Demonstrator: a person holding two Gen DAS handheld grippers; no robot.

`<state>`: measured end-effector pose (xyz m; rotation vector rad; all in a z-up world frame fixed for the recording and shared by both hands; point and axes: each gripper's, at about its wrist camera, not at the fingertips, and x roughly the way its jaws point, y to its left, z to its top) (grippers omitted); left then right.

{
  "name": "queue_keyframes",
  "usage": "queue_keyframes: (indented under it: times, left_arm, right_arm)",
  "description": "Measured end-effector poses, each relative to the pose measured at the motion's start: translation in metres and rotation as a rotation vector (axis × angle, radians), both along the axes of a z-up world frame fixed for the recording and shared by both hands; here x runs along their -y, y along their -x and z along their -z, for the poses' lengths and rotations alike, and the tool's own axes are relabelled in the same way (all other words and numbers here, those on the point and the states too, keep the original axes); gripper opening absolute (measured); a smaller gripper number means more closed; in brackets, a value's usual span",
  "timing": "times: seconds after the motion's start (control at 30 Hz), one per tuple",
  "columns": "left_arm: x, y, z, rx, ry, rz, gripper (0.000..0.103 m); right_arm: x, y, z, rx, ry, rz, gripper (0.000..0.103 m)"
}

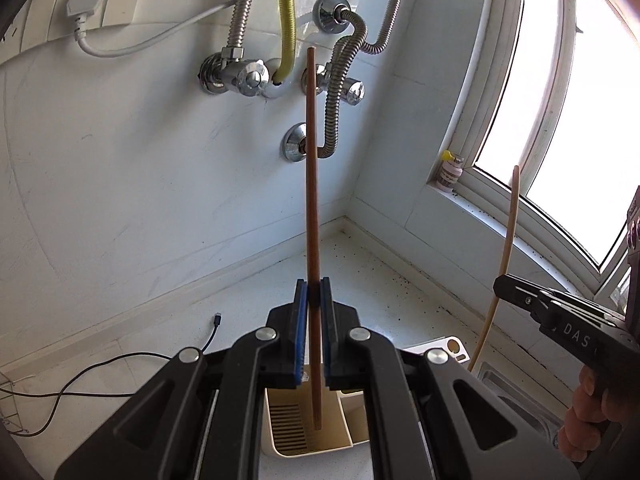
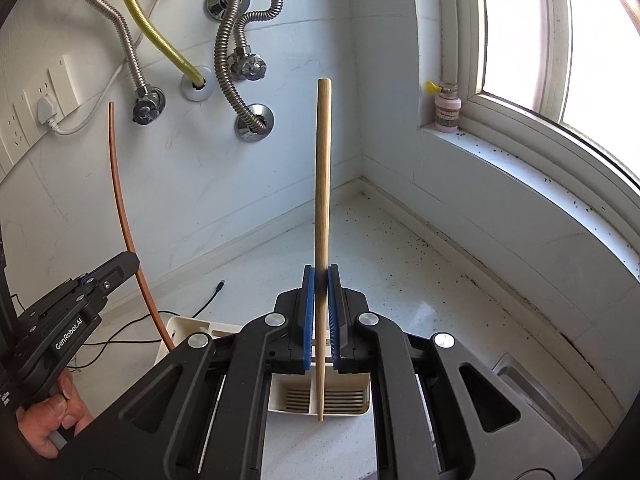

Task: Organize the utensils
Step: 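Lower the chopsticks into the holder and open both tools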

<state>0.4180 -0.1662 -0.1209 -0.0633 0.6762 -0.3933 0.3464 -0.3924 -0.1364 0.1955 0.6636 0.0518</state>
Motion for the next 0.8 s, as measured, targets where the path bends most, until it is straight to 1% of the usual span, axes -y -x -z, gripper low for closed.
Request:
queue_keyframes:
  times: [0.2,0.63,0.7,0.77,0.8]
  left_arm:
    - [0.000,-0.002,0.013,-0.010,-0.010,-0.007,0.006]
    - [-0.001,0.007,0.025,0.012,-0.039,-0.012,0.006]
    - [0.000,0.009,0.023,0.031,-0.052,-0.016,0.009]
    - [-0.001,0.012,0.022,0.040,-0.054,-0.020,0.023]
    - [-0.001,0.013,0.022,0.043,-0.055,-0.021,0.024]
  right_arm:
    - [0.004,-0.006,0.012,0.018,0.007,0.011,0.006]
    - [0.007,0.001,0.038,0.049,-0.002,0.015,0.006]
    - [0.006,0.003,0.039,0.062,0.007,0.018,0.006]
    - [0.006,0.005,0.041,0.072,0.013,0.015,0.006]
    - [0.006,0.005,0.042,0.072,0.013,0.014,0.006]
